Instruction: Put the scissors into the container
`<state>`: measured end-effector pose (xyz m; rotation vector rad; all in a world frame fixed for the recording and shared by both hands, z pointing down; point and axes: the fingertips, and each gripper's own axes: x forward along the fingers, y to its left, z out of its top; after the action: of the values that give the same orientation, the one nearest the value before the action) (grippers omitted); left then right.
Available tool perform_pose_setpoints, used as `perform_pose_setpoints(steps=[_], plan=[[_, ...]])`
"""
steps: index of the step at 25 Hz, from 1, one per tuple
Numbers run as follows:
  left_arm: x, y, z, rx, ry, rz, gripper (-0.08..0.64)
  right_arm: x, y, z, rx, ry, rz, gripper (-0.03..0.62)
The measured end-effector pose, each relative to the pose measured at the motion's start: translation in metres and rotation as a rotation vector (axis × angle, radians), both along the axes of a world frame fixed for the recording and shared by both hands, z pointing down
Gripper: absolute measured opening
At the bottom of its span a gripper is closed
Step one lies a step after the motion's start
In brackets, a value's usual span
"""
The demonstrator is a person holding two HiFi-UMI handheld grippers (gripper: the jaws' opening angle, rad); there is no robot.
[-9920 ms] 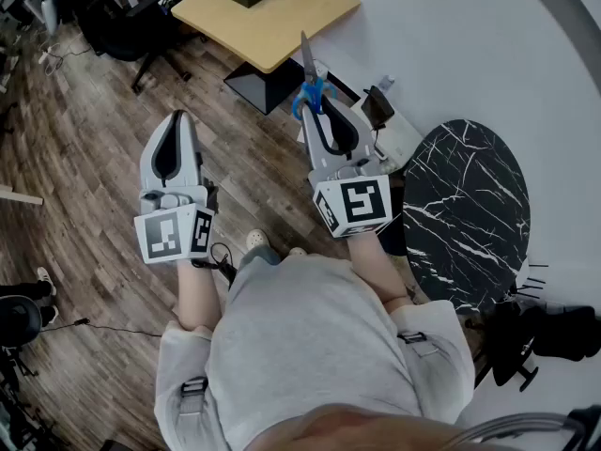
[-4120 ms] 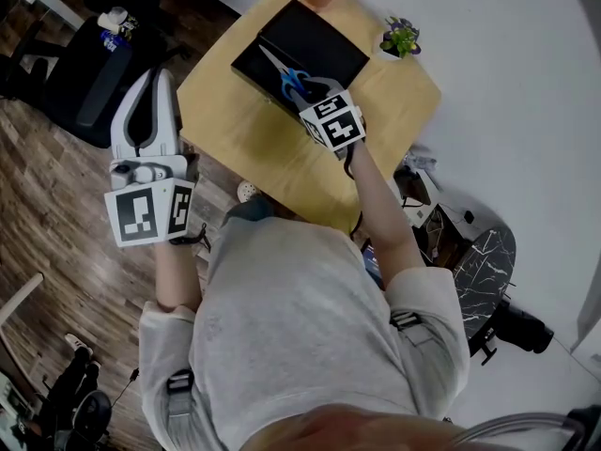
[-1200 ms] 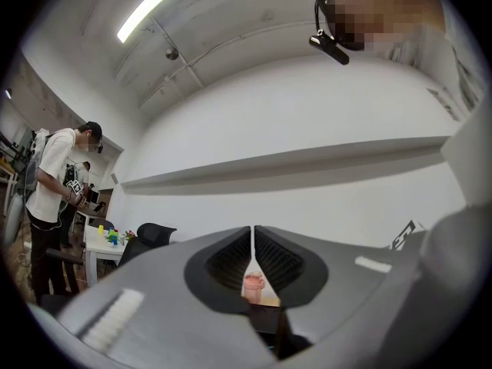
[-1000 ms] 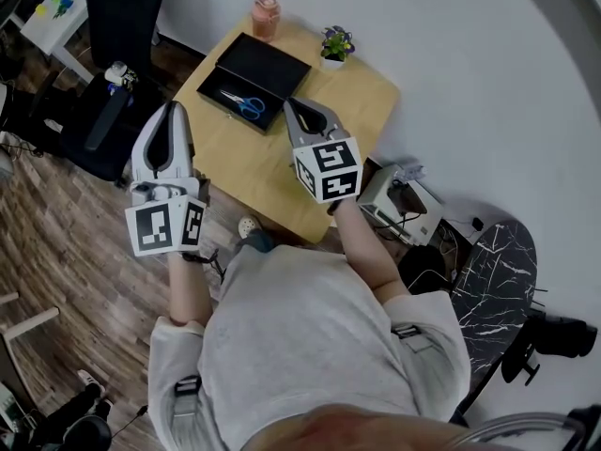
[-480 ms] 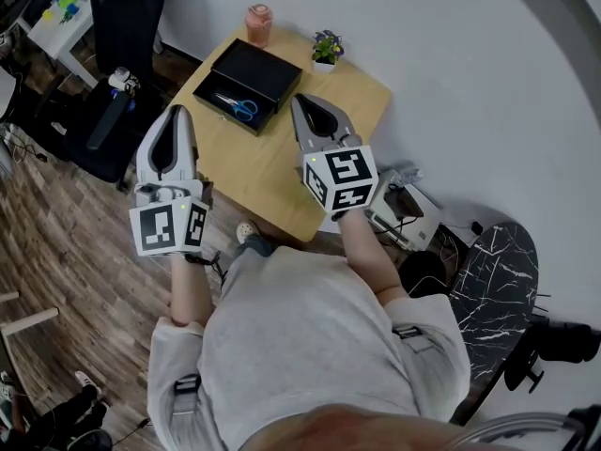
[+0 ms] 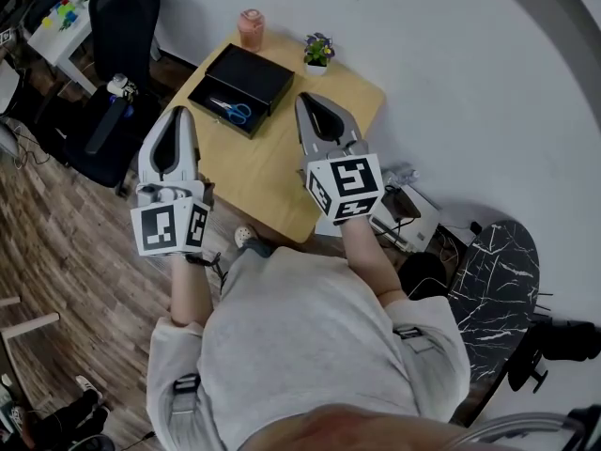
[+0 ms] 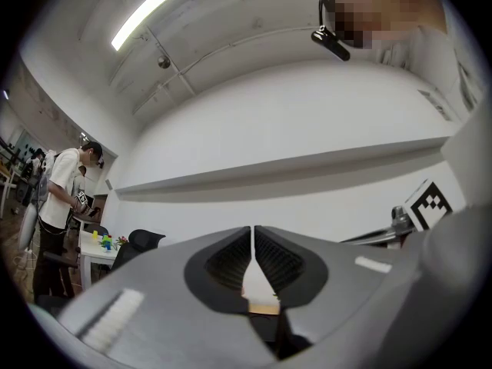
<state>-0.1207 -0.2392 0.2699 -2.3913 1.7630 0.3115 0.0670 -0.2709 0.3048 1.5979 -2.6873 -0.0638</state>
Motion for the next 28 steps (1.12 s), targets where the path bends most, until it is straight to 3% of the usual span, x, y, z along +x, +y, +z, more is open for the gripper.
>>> perform_pose_setpoints(steps=[15,28], plan=[[0.014,0.002,-0.002,0.006,0.004,0.013,0.071,0.023,0.009,-0.017,0.061,-0.045,0.054,0.005],[0.005,-0.001,0.0,0.007,0.009,-0.001,0.071,0.015,0.004,-0.019,0.07,-0.05,0.049,0.003]])
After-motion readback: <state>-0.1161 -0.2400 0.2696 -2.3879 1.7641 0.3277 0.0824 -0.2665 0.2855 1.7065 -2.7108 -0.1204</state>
